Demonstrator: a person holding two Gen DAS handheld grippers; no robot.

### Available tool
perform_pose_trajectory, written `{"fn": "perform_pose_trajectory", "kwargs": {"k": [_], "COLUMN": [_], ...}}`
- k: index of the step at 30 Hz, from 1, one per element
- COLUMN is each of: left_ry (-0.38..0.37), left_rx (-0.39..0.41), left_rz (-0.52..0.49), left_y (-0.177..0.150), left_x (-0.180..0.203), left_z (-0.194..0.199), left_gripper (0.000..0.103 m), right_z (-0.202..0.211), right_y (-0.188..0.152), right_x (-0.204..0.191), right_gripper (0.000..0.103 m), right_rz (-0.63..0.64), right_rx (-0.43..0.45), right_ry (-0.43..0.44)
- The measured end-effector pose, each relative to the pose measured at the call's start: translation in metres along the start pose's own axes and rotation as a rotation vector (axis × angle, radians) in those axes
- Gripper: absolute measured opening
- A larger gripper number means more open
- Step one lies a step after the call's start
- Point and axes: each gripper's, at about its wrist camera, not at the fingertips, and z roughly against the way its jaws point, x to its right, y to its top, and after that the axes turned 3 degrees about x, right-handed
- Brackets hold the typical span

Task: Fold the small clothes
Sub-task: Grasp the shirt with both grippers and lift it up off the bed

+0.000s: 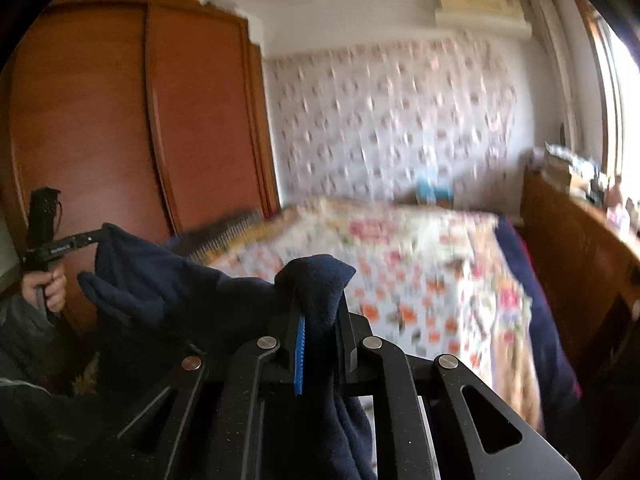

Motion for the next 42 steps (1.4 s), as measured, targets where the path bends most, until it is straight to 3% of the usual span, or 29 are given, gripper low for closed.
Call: {"fn": "perform_pose_trajectory", "kwargs": {"k": [6,12,17,23,30,34,38,42], "left_ry": [0.031,0.055,0.076,0.073,0.080,0.115,0.139,0.164], "left_rx": [0.194,0.311,0.350,0.365,0.335,0.281,0.167,0.062], "left_rz": [-0.035,-0.093,-0.119,-0.118,-0.123,-0.150,-0.133,-0.176], "left_y": [0.071,0.115,0.124,0.118,0.118,0.109,0.085,0.052], "left_x": [-0.002,0.001,0.000,0.000,0.005,0.002,-0.020,-0.032], "left_z": [0.028,0.047,0.057,0.058,0.042,0.002,-0.072,-0.150], "left_gripper": [0.008,0.008,0.008,0.008,0.008,0.008,0.008,0.008], "right_z": [0.042,0.079,0.098,0.103,0.071,0.038,-0.034,-0.132], "right_y": [0.072,0.122,0.137,0.117,0.108,0.111,0.098,0.073], "right_x": [-0.003,-0.005,-0.006,-0.037,-0.029,-0.014,0.012,0.047], "right_gripper": [0.011,0.011,0.011,0.011,0.011,0.011,0.011,0.011], "right_rz": [0.089,0.168,0.209,0.219,0.224,0.217,0.180,0.137], "right_rx": [0.144,0.239,0.261,0.268,0.237,0.161,0.043,-0.114], "right_ry": [-0.056,-0.115,-0.155,-0.168,-0.189,-0.193,-0.198,-0.238]}}
